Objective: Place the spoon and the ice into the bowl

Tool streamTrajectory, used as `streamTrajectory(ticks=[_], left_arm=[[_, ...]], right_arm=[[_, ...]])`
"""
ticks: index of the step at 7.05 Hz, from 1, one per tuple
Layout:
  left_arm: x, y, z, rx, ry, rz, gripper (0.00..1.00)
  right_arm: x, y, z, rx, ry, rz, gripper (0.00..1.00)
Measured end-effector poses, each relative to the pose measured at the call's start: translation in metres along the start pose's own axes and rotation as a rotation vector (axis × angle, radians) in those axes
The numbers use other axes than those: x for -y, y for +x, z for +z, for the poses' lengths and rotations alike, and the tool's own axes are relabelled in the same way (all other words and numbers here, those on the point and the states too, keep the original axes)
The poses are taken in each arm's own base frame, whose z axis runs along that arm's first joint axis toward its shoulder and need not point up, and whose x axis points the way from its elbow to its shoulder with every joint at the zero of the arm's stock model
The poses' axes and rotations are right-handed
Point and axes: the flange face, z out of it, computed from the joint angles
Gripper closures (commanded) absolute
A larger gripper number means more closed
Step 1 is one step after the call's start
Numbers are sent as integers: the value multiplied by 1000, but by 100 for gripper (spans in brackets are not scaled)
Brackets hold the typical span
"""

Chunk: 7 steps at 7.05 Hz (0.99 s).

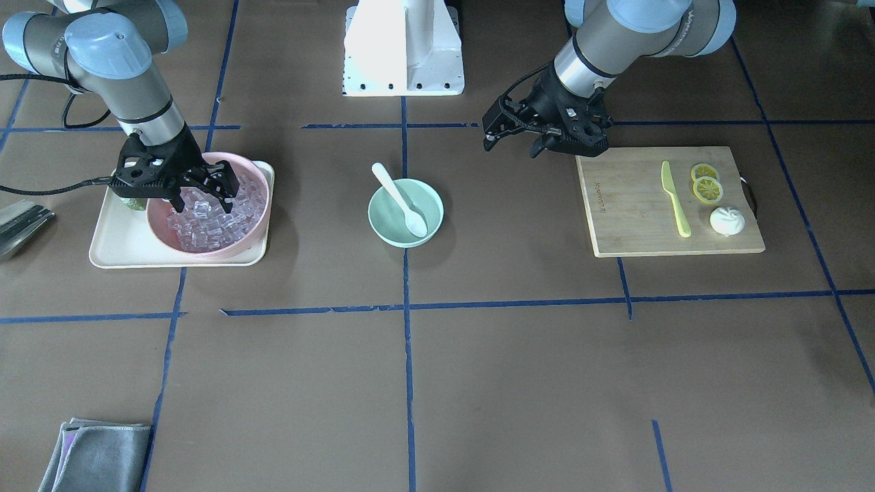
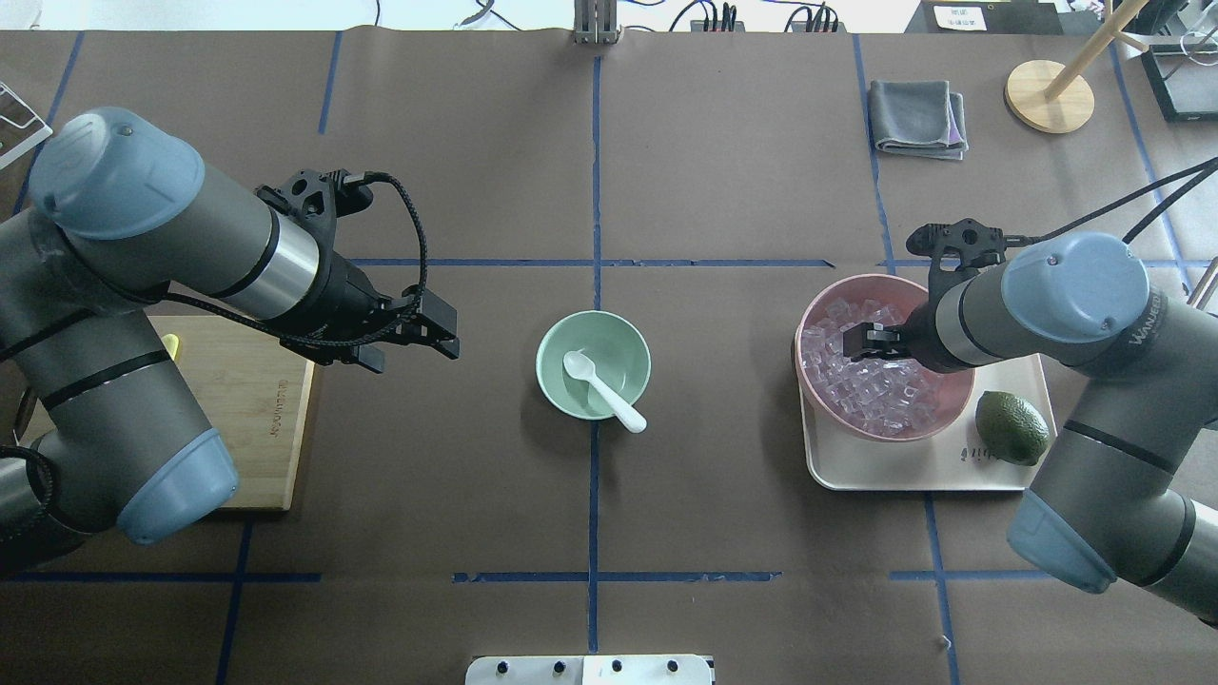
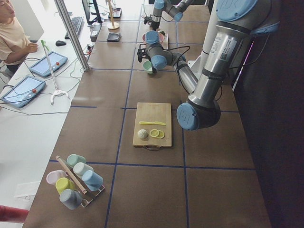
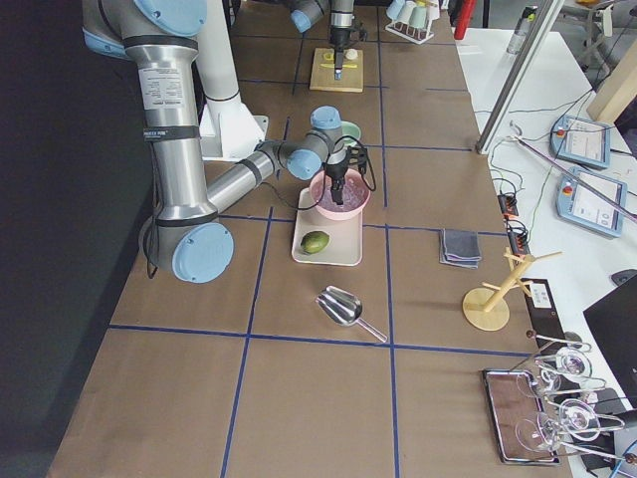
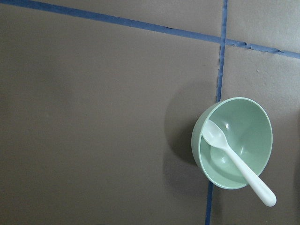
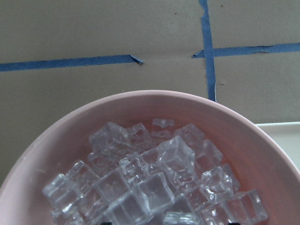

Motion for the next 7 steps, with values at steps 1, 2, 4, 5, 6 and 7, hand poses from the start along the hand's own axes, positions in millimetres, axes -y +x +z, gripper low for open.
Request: streamTrajectory(ticks=[1,2,4,5,6,7], left_arm=[[0,0,1,2,1,-1,11],[0,-1,1,3,1,-1,11],[1,-1,2,5,2,-2,10],[1,-1,3,6,2,-2,10],[1,-1,3,6,2,-1,10],[1,-1,3,6,2,-1,10]], right_arm=[[-1,0,1,-3,0,0,74],[-1,0,2,-3,-1,1,94],[-2,-1,0,1,-2,2,100],[-2,-5,-6,15,0,-3,100],[-3,-20,-18,48,6,-16,100],[-8,-51,-30,94,6,-25,100]])
